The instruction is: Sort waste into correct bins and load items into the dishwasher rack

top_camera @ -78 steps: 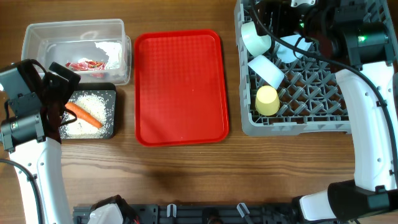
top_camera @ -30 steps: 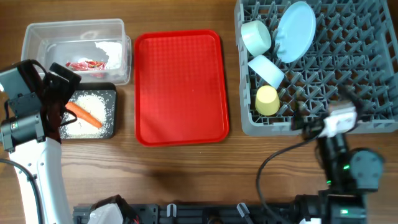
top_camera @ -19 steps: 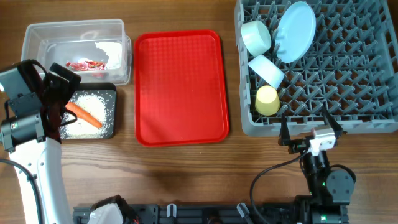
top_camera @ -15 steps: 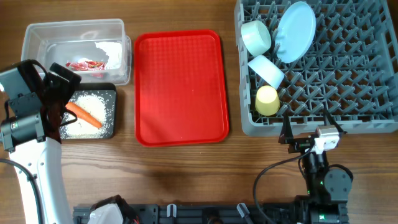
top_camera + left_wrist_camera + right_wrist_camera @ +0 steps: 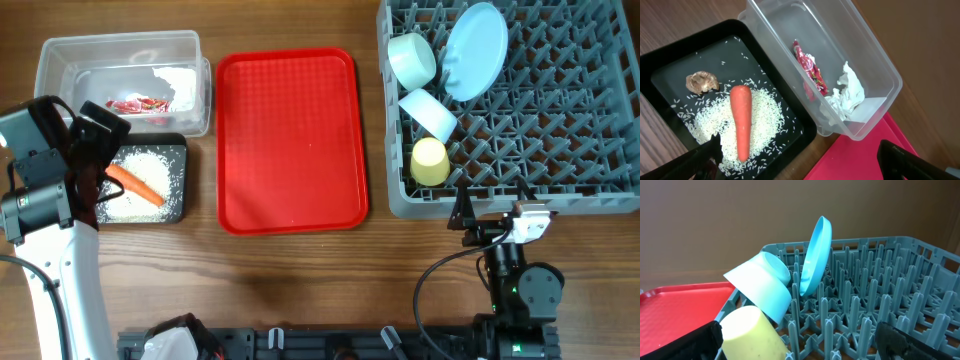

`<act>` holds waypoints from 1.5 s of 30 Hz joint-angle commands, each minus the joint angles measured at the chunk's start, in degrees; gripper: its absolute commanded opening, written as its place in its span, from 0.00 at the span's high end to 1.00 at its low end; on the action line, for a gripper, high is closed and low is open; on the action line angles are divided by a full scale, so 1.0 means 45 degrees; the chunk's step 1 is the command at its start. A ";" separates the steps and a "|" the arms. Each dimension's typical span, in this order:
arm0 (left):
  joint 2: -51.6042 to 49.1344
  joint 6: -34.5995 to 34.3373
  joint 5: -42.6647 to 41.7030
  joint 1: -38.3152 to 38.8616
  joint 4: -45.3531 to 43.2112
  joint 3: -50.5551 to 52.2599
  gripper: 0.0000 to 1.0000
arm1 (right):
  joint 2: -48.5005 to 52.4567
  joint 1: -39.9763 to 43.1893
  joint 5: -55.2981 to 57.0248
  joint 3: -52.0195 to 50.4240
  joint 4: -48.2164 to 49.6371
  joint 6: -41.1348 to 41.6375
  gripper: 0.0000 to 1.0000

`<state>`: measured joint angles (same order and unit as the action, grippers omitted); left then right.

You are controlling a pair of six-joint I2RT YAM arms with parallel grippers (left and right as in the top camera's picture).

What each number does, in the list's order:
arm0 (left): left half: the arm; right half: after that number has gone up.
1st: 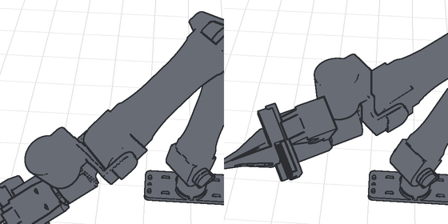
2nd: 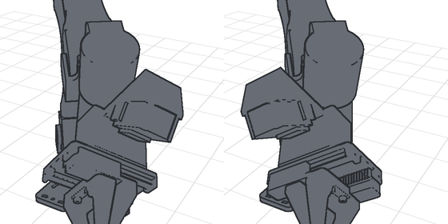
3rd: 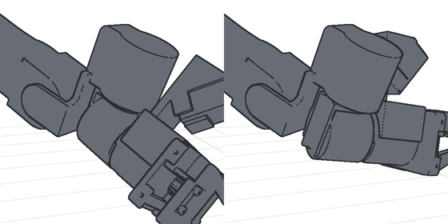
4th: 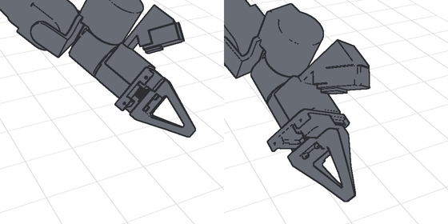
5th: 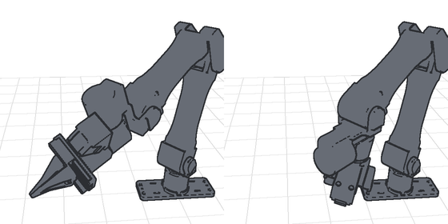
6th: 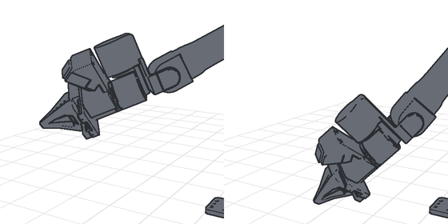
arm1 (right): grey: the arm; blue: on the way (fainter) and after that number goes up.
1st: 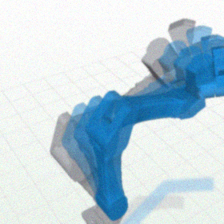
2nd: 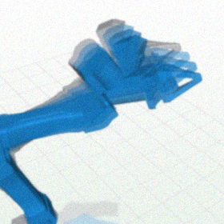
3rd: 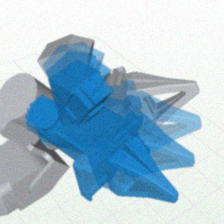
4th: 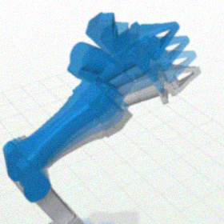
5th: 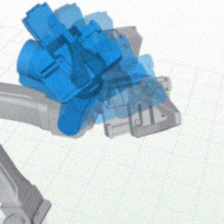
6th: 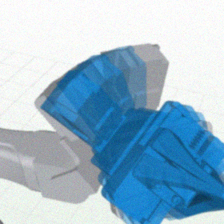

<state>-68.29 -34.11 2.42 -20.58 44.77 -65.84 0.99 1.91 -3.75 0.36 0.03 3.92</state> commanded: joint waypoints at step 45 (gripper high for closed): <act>1.1298 0.4546 -0.1239 0.3745 -0.9248 1.0244 0.00 | -0.0126 -0.0053 0.0257 -0.0015 0.0029 0.0253 0.00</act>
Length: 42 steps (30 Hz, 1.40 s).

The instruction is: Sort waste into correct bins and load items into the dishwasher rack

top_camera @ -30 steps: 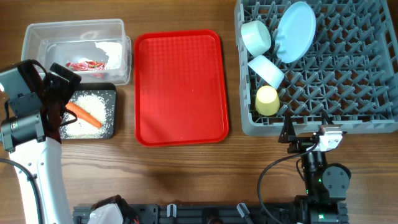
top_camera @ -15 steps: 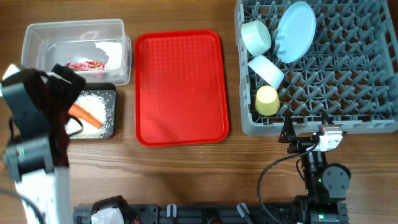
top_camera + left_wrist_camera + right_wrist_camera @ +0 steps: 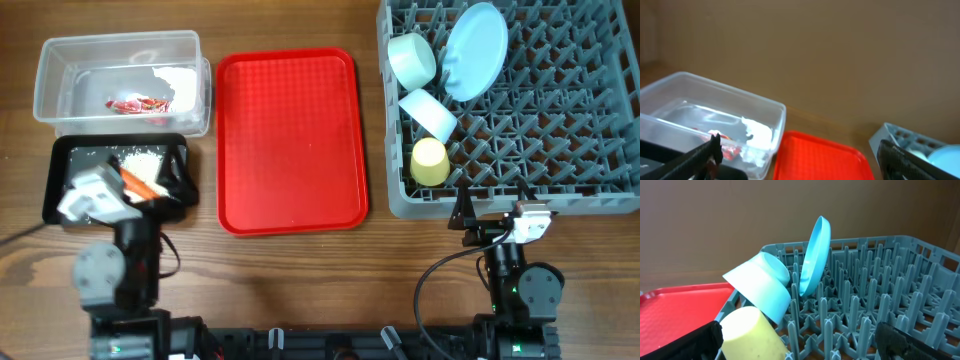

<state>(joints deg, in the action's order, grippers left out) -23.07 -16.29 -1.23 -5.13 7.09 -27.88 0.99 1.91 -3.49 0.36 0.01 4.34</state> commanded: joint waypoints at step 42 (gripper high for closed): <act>0.5076 0.1535 -0.0151 0.0330 -0.0607 0.6125 0.00 | -0.0126 -0.0053 0.0199 -0.0015 0.0034 0.0165 0.00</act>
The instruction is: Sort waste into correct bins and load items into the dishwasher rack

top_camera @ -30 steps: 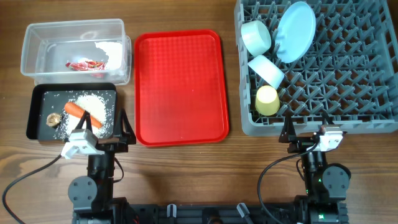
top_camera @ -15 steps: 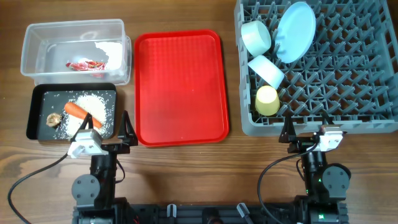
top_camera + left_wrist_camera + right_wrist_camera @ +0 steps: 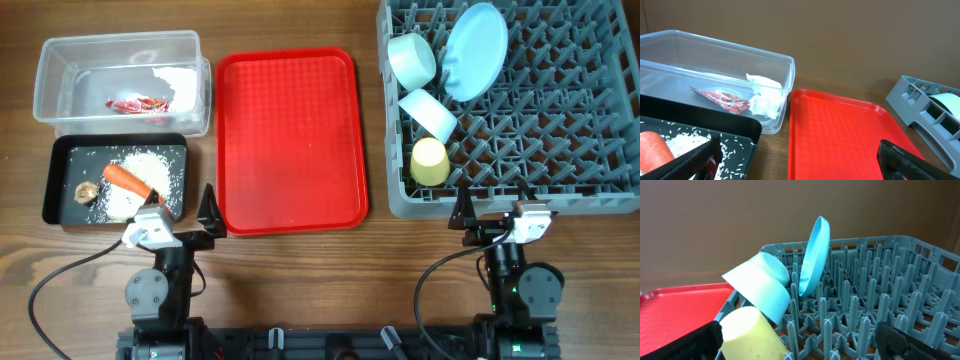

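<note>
The clear bin (image 3: 60,50) holds a red wrapper (image 3: 138,103) and white tissue (image 3: 178,78). In the black tray (image 3: 52,178) lie rice, a carrot (image 3: 130,181) and a brown scrap (image 3: 86,190). The grey-blue dishwasher rack (image 3: 560,110) carries a blue plate (image 3: 475,50), a pale bowl (image 3: 412,58), a pale cup (image 3: 428,112) and a yellow cup (image 3: 430,161). My left gripper (image 3: 183,210) sits low at the table's front, open and holding nothing, just below the black tray. My right gripper (image 3: 493,205) is open in front of the rack, facing the yellow cup (image 3: 750,332).
A bare red tray (image 3: 290,140) lies between the bins and the rack. In the left wrist view, the red tray (image 3: 840,130) stretches ahead, with the clear bin (image 3: 740,48) to its left and a corner of the rack (image 3: 920,100) at the right.
My left gripper was over the near edge of the black tray, hiding part of it; now it sits lower, in front of the tray, which shows whole. The right arm has not moved.
First my left gripper hung open over the black tray from the left side, looking down on the carrot and rice. Then it was low over the tray's front edge. Now it rests at the table's front, open. The right gripper stayed put throughout.
</note>
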`<act>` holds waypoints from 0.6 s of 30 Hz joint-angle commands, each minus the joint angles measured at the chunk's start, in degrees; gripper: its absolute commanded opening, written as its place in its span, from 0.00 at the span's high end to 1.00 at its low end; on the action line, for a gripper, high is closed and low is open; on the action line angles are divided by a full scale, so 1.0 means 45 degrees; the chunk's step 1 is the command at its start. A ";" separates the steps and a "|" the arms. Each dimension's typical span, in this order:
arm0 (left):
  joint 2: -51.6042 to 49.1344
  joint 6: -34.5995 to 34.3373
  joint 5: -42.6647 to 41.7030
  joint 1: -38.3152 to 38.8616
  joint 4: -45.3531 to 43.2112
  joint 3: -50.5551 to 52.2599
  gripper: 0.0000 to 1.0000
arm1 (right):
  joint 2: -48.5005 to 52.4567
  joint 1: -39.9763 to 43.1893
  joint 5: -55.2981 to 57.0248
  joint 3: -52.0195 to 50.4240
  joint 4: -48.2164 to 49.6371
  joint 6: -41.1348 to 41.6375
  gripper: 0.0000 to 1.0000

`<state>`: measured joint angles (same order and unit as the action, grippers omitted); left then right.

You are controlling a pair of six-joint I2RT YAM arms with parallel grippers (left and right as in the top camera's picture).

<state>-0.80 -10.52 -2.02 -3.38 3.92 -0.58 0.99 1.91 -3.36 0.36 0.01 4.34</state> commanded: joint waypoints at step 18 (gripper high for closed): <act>0.0097 0.0253 0.0019 -0.0058 0.0097 0.0058 0.00 | -0.0044 -0.0053 0.0165 -0.0015 0.0034 0.0165 0.00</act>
